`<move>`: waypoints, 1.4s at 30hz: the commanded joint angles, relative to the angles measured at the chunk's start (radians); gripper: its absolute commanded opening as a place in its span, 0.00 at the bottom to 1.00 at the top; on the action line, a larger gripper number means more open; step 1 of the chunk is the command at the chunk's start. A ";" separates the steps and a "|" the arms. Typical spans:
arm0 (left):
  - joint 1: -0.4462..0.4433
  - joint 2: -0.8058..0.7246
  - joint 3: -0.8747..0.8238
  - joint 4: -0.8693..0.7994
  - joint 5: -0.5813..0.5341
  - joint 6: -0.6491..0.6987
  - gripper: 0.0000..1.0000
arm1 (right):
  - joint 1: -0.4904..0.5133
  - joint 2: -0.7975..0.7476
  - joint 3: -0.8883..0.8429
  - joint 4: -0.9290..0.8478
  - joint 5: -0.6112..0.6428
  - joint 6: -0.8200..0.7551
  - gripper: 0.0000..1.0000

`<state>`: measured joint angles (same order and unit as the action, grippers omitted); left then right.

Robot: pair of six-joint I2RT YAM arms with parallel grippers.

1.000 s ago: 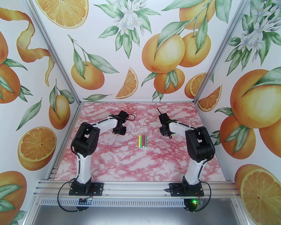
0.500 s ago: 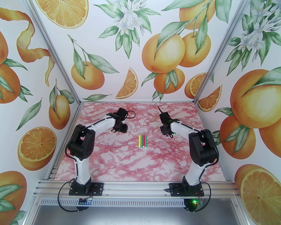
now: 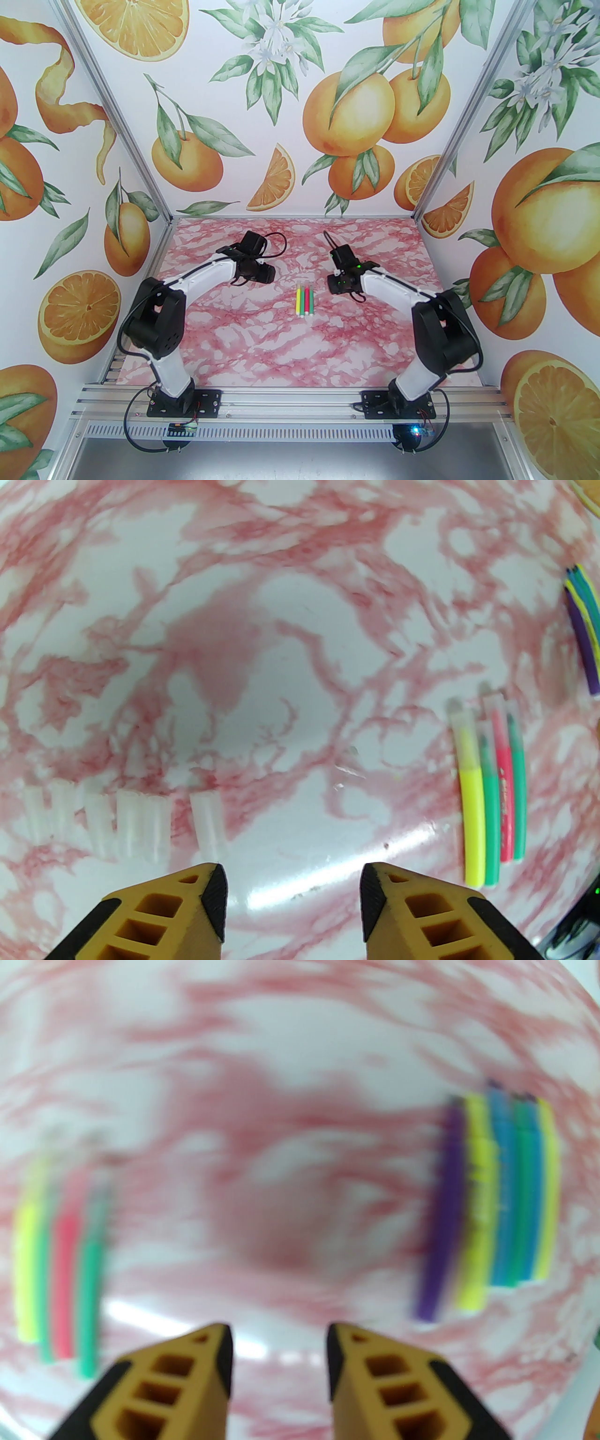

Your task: Open the pen caps

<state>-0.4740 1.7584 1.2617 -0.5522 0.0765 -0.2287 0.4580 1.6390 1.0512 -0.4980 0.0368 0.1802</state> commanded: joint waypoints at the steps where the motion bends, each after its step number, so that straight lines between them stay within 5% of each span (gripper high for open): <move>1: -0.001 -0.083 -0.051 0.112 0.017 -0.021 0.62 | 0.018 -0.041 -0.039 0.090 -0.133 0.064 0.40; 21: 0.034 -0.219 -0.230 0.318 0.137 -0.091 0.64 | 0.081 -0.060 -0.144 0.177 -0.163 0.183 0.41; 42: 0.057 -0.257 -0.271 0.317 0.144 -0.092 0.64 | 0.127 0.031 -0.105 0.171 -0.107 0.216 0.41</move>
<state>-0.4240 1.5352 1.0050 -0.2581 0.2096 -0.3149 0.5758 1.6550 0.9218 -0.3424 -0.1001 0.3786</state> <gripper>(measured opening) 0.642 0.406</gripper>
